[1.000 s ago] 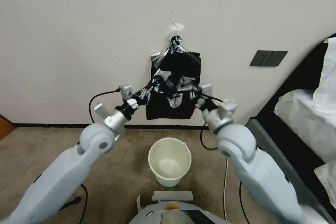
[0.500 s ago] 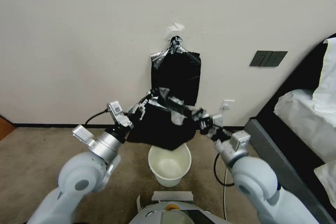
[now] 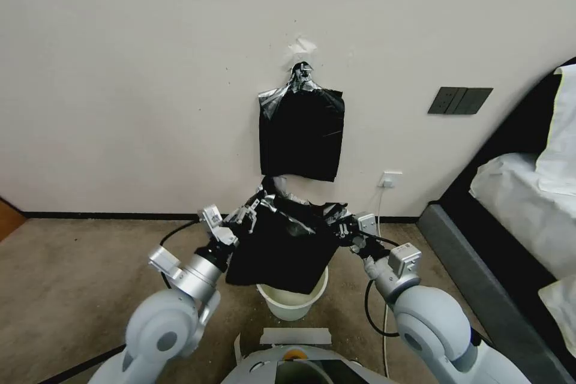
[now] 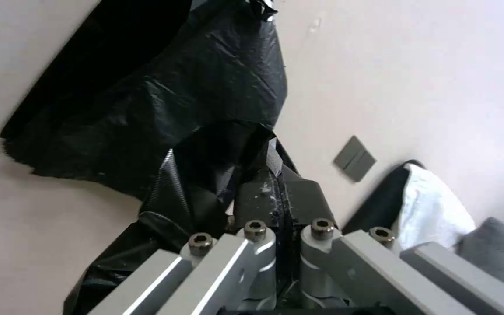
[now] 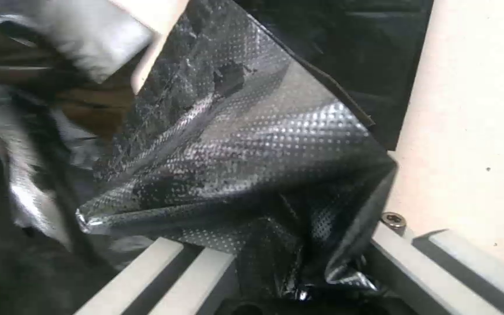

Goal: Place a trash bag onto the trash bin.

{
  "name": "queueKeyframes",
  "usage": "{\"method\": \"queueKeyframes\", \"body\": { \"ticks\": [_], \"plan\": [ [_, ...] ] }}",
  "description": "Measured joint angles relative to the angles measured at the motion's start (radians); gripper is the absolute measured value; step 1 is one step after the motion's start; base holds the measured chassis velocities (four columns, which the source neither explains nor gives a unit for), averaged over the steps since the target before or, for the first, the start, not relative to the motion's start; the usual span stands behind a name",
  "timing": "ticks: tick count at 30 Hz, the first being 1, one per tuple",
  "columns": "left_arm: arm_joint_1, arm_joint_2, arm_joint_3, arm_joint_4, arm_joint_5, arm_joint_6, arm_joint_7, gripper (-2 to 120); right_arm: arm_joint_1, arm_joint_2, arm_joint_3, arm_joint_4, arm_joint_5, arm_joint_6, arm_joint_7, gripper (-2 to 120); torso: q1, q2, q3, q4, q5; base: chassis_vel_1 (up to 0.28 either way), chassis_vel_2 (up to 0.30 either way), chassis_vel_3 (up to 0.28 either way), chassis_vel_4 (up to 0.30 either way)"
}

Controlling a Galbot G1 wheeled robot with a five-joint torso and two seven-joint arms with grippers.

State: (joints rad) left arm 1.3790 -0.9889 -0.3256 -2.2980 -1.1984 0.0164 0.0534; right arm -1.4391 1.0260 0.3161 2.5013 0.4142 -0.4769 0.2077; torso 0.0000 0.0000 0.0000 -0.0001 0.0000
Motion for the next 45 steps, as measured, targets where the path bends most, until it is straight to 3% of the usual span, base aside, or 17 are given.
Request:
{"method": "queueKeyframes", "body": {
  "ticks": [5,10,25,37,45],
  "plan": [
    [-0.083,0.013,0.057,0.067,-0.027,-0.035,0.06,0,-0.009,0.012,-0.002,0.0,-0.009,0.006,-0.011,0,0.0,0.0,0.0,-0.0001,0.0,0.0,0.0,0.0,0.0],
    [-0.146,-0.003,0.116,0.123,-0.038,-0.057,0.07,0,-0.008,0.017,-0.001,-0.001,-0.006,0.007,-0.012,0,0.0,0.0,0.0,0.0,0.0,0.0,0.0,0.0,0.0],
    [-0.075,-0.108,0.158,0.248,0.044,-0.139,0.122,0,-0.03,0.019,-0.019,-0.001,0.015,0.012,-0.013,0,0.0,0.0,0.0,0.0001,0.0,0.0,0.0,0.0,0.0],
    [0.052,-0.104,0.09,0.226,0.104,-0.164,0.13,0,-0.078,0.029,-0.099,-0.001,0.014,0.032,-0.01,0,0.0,0.0,0.0,0.0,0.0,0.0,0.0,0.0,0.0],
    [0.181,-0.096,0.05,0.188,0.21,-0.147,0.106,0,-0.113,0.015,-0.12,-0.001,-0.007,0.042,0.004,0,0.0,0.0,0.0,0.0002,-0.0002,0.0,0.0,0.0,0.0]
  ]
}}
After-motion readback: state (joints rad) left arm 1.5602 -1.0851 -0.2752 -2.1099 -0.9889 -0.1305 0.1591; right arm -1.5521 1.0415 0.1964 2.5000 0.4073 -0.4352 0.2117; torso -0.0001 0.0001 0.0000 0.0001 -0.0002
